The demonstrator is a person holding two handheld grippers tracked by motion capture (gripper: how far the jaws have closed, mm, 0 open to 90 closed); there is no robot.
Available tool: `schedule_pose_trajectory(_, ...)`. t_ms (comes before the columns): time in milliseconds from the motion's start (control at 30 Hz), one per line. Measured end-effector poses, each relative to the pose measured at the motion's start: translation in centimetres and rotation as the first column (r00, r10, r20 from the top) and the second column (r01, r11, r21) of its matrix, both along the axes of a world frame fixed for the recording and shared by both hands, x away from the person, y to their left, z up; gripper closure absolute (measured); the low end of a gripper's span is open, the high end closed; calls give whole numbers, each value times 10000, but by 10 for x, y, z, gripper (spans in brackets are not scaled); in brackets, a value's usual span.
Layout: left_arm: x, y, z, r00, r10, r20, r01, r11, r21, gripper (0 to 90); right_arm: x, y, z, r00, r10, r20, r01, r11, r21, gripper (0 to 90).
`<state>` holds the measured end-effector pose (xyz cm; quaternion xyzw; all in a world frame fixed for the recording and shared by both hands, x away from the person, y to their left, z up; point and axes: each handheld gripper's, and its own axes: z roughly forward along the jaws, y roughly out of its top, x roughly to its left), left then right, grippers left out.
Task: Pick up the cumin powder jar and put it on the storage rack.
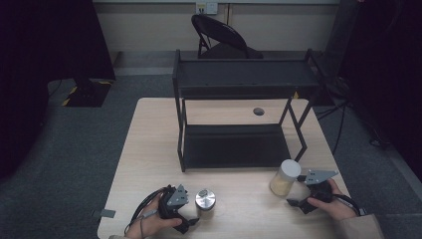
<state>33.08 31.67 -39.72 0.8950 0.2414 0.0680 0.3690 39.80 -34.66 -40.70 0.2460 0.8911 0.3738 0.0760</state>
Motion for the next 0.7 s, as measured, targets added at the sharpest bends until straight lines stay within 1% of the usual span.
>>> schedule_pose_trajectory(167,0,-1,0,10000,88,-3,-88,10000,21,1,1,0,0,10000,8,-2,-8,10000,-1,0)
schedule_pose_trajectory(700,-1,-1,0,9999,142,10,-142,9999,33,1,2,0,0,10000,24,-7,-24,10000,-4,0)
